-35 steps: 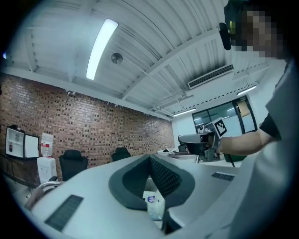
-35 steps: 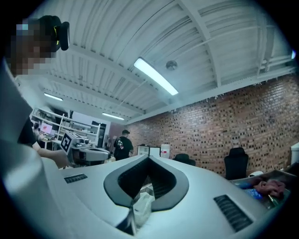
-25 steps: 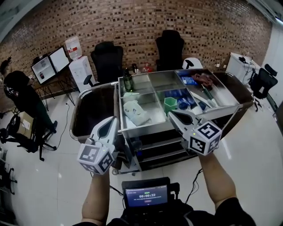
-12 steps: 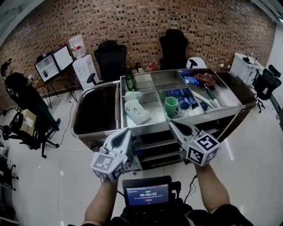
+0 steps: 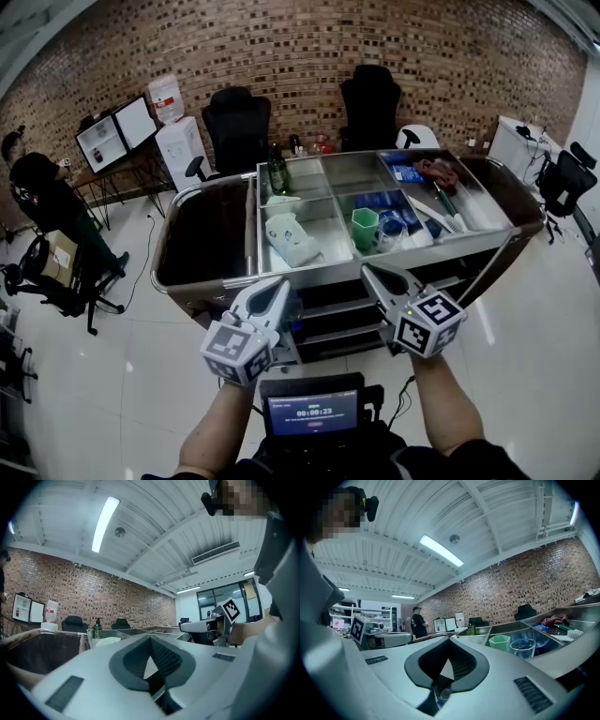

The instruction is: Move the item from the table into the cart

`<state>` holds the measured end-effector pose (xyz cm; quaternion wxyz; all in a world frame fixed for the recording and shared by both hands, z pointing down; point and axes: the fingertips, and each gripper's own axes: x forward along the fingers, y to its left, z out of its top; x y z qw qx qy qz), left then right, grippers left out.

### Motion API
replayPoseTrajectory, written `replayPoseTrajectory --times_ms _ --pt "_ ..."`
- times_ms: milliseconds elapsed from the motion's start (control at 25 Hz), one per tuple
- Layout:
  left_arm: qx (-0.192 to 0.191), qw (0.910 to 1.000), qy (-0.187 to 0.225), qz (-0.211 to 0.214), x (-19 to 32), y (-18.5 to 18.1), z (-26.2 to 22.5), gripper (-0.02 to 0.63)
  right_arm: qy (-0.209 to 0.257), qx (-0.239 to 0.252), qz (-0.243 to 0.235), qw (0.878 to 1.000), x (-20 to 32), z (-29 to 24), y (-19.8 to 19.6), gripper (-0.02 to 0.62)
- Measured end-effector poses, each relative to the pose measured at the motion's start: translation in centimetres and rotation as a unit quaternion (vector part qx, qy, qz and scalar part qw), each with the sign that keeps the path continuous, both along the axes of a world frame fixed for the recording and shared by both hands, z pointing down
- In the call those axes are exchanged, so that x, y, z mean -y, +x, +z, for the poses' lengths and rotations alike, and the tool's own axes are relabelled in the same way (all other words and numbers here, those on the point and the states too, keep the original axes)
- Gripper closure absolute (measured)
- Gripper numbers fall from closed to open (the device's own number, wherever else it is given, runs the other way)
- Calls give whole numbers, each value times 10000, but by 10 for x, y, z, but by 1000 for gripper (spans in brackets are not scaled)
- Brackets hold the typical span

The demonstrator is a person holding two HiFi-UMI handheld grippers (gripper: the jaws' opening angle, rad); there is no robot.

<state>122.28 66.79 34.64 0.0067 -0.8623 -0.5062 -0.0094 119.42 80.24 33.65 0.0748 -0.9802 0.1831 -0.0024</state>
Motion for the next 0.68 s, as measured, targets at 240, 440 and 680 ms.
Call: replayPoseTrajectory --times_ms 240,440,680 --pt "-4 10000 55 68 0 6 0 600 -123 -10 4 9999 1 -2 3 584" --pt "89 9999 -11 80 1 12 3 600 -162 12 -8 9999 5 1 7 584" --pt "98 9999 -20 133 -2 12 6 600 -130 42 32 9999 2 7 9 584"
